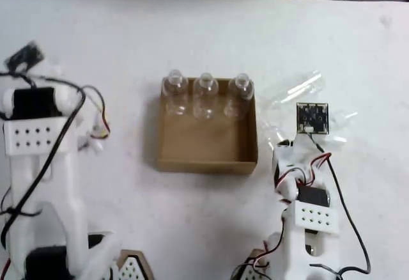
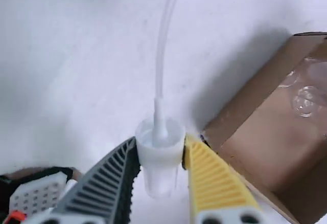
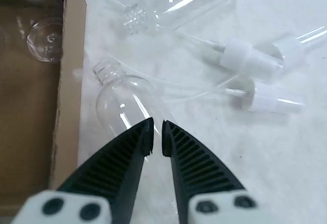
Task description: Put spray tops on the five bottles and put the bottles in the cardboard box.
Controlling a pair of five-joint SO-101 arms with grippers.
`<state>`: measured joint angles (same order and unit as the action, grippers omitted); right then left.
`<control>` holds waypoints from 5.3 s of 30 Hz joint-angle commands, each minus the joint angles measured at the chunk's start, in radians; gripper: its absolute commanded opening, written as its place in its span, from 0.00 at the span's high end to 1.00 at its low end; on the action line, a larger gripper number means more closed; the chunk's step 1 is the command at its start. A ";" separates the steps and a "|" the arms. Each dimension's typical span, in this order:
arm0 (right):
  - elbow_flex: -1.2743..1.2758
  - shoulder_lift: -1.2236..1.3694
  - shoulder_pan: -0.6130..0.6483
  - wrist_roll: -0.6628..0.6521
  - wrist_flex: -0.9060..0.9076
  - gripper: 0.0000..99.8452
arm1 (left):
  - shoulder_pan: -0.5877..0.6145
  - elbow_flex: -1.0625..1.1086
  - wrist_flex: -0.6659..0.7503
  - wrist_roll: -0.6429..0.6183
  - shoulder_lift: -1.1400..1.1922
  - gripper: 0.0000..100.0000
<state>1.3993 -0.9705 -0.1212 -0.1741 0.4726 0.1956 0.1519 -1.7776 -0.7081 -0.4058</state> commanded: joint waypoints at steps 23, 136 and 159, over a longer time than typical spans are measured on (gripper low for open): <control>-0.005 0.001 0.008 -0.011 -0.019 0.98 | 0.196 0.488 0.474 -0.299 0.160 0.98; -0.003 0.007 0.008 -0.011 -0.044 0.98 | 0.246 0.466 0.489 2.777 0.217 0.75; -0.003 0.007 0.008 -0.011 -0.047 0.98 | 0.093 0.727 0.865 2.756 0.220 0.70</control>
<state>1.3993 -0.9705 -0.1181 -0.1741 0.4496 0.3199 0.8592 -0.9444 2.0568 -0.1803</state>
